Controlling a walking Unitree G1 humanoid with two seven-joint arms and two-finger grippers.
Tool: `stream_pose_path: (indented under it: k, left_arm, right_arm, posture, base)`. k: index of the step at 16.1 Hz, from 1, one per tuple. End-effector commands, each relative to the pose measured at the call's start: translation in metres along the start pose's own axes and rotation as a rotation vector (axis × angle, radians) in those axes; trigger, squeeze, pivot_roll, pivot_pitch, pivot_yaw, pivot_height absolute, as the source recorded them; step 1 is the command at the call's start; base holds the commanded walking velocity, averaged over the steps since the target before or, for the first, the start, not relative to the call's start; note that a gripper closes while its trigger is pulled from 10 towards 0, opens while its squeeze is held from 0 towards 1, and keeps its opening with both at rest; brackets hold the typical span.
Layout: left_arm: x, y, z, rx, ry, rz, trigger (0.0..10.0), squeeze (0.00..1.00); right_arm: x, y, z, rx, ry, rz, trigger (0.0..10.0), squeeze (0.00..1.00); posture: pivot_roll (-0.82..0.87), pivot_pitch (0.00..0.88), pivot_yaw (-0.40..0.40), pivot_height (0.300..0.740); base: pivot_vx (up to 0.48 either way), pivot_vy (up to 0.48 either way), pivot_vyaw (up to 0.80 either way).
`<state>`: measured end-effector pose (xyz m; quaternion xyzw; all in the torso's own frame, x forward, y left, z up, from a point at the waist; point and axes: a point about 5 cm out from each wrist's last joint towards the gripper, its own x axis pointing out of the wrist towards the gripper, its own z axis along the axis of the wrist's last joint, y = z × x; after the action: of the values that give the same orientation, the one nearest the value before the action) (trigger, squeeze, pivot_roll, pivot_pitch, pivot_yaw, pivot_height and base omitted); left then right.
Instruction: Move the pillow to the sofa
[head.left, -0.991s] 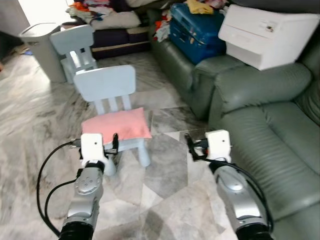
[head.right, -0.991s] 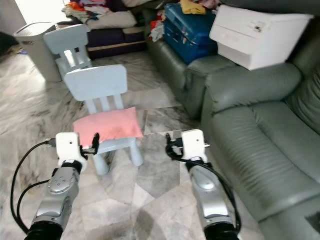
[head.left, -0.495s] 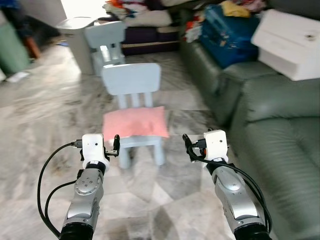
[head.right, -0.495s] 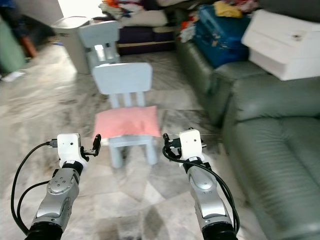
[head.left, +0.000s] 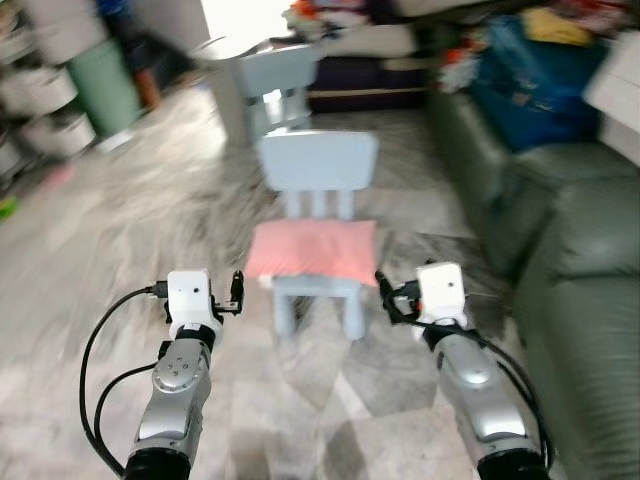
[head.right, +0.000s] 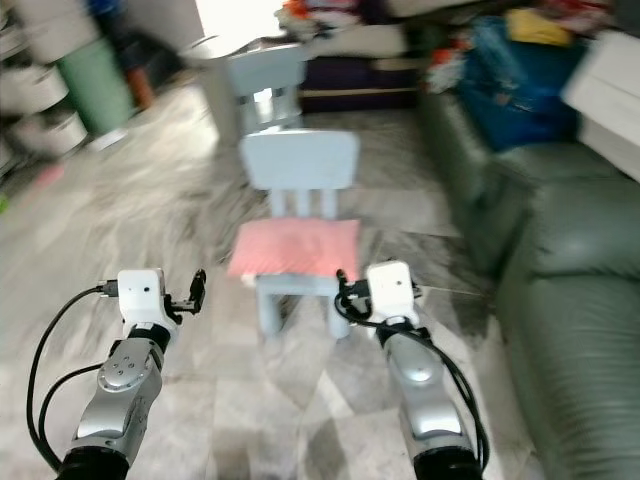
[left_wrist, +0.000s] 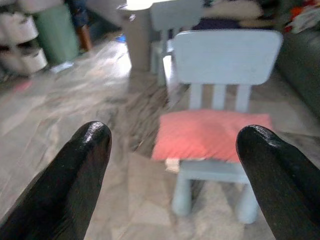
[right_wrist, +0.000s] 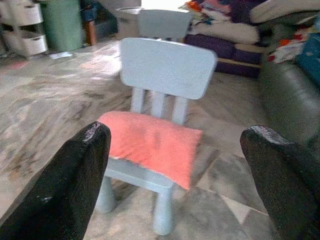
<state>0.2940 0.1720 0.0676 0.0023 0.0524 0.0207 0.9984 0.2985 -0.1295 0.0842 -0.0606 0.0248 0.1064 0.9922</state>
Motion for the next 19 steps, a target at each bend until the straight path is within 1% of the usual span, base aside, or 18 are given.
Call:
stream_pose_path:
  k: [1, 9, 10, 14, 18, 19]
  left_arm:
    - [0.0001, 0.0044, 0.0015, -0.002, 0.000, 0.005, 10.0, 0.00]
    - [-0.0020, 0.0025, 0.0016, -0.031, -0.017, -0.021, 10.0, 0.00]
    - [-0.0022, 0.0025, 0.0011, -0.032, -0.015, -0.022, 10.0, 0.00]
    - [-0.0025, 0.0013, 0.0013, -0.045, -0.018, -0.036, 10.0, 0.00]
    - [-0.0028, 0.0003, 0.0023, -0.033, -0.025, -0.055, 10.0, 0.00]
    - [-0.0029, 0.0006, 0.0021, -0.028, -0.023, -0.055, 10.0, 0.00]
  right_arm:
    - [0.0027, 0.0053, 0.0080, 0.003, -0.032, 0.016, 10.0, 0.00]
    - [0.0036, 0.0051, 0.0096, 0.002, -0.041, 0.019, 10.0, 0.00]
    - [0.0033, 0.0052, 0.0095, 0.001, -0.041, 0.020, 10.0, 0.00]
    - [0.0027, 0.0059, 0.0103, -0.008, -0.048, 0.026, 10.0, 0.00]
    - [0.0023, 0.0063, 0.0114, -0.009, -0.057, 0.027, 10.0, 0.00]
    - [0.0023, 0.0061, 0.0115, -0.007, -0.059, 0.025, 10.0, 0.00]
  posture:
    - [-0.04, 0.006, 0.041, 0.740]
    - [-0.05, 0.000, 0.039, 0.740]
    - [-0.05, 0.000, 0.038, 0.740]
    - [-0.05, 0.000, 0.039, 0.740]
    - [-0.05, 0.000, 0.040, 0.740]
    - [-0.05, 0.000, 0.042, 0.740]
  base:
    - [0.000, 0.000, 0.00]
    - [0.000, 0.000, 0.00]
    - [0.251, 0.000, 0.00]
    - [0.305, 0.271, 0.00]
    - [0.382, 0.255, 0.00]
    - [0.428, 0.000, 0.00]
